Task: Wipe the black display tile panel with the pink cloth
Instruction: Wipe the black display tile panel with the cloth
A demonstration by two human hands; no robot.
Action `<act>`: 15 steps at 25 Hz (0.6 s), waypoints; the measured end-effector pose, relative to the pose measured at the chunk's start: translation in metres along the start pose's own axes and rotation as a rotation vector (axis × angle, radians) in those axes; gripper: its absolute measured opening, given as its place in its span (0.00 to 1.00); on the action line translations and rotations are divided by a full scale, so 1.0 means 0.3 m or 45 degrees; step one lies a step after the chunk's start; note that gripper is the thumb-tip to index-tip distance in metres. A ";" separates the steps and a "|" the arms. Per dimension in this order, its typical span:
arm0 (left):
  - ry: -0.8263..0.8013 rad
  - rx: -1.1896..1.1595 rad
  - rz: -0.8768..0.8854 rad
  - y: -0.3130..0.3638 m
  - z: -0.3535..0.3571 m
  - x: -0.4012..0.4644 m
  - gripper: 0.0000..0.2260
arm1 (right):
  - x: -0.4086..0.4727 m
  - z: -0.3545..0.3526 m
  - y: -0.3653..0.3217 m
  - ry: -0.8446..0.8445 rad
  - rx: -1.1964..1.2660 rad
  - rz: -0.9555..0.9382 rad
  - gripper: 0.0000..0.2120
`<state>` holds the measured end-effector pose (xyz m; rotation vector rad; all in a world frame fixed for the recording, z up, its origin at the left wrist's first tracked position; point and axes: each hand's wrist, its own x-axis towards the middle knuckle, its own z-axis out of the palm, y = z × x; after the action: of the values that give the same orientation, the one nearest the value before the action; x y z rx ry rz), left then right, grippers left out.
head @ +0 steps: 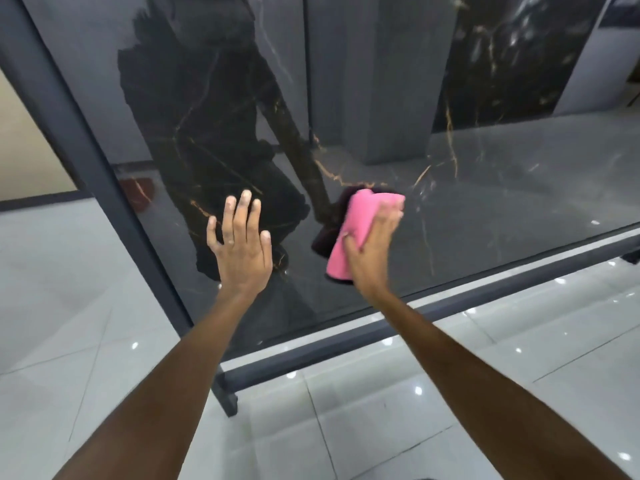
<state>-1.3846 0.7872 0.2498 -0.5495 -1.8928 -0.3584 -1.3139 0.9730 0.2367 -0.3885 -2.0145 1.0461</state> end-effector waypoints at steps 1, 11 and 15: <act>0.019 -0.116 -0.009 0.032 -0.034 0.061 0.21 | -0.001 -0.002 -0.042 -0.106 -0.140 -0.229 0.41; -0.049 0.001 -0.040 0.089 -0.117 0.490 0.26 | 0.345 -0.306 0.071 0.418 0.328 0.614 0.38; 0.058 0.011 -0.110 0.096 -0.077 0.481 0.25 | 0.178 -0.128 -0.075 0.073 -0.111 -0.223 0.39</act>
<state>-1.3962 0.8300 0.3920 -0.4510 -1.8768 -0.4161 -1.3152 1.0113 0.2948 -0.2791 -2.0075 0.8326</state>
